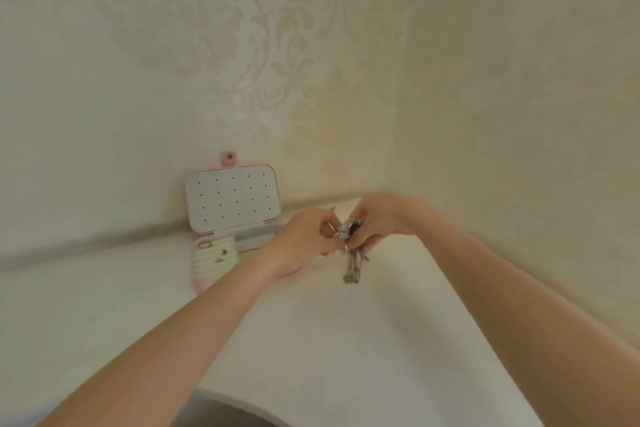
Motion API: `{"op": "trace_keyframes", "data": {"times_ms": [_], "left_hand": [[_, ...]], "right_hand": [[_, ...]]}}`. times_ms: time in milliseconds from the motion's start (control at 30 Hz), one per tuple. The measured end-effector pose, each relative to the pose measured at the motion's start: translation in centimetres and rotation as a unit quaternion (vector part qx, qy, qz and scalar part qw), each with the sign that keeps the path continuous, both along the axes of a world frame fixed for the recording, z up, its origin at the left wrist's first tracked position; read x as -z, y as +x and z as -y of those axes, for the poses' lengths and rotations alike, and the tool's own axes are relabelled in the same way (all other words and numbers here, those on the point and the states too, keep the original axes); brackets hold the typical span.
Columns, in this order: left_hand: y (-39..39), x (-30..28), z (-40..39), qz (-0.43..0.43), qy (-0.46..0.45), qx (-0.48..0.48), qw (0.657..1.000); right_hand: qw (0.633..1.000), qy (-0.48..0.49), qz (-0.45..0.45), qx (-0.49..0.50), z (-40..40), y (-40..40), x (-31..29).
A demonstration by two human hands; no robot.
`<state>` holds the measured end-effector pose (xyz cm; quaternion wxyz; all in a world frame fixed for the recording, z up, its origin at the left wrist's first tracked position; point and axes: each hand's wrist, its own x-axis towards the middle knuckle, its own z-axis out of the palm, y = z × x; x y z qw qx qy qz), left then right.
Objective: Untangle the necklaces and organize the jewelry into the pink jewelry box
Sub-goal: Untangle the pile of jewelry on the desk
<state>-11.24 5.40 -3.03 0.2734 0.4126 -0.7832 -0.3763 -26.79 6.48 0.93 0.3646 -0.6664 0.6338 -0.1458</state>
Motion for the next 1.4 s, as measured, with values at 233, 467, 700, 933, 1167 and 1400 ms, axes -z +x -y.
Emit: {"op": "trace_keyframes", "data": {"times_ms": [233,467,700,933,1167,1400], "left_hand": [[-3.5,4.2,0.1,0.028,-0.043,-0.055,0.997],[-6.1,4.5,0.3,-0.056,-0.083,-0.061,0.993],[-8.3,6.4,2.0,-0.074,-0.14,-0.028,0.987],[-8.1,7.0,2.9,-0.009,-0.165,0.036,0.986],[-7.8,6.9,3.2,-0.001,-0.12,0.05,0.991],[-6.9,6.4,4.2,0.068,-0.174,0.092,0.978]], "right_hand": [[0.988,-0.097,0.039,0.111,-2.5,-3.4,6.2],[0.894,-0.235,0.225,0.307,-2.5,-5.4,9.2],[0.843,-0.28,0.284,0.362,-1.2,-6.6,10.6],[0.785,-0.26,0.464,0.318,0.6,-6.6,9.5],[0.892,-0.291,0.149,0.311,1.8,-7.1,10.4],[0.909,-0.292,-0.008,0.296,2.1,-7.8,10.9]]}}
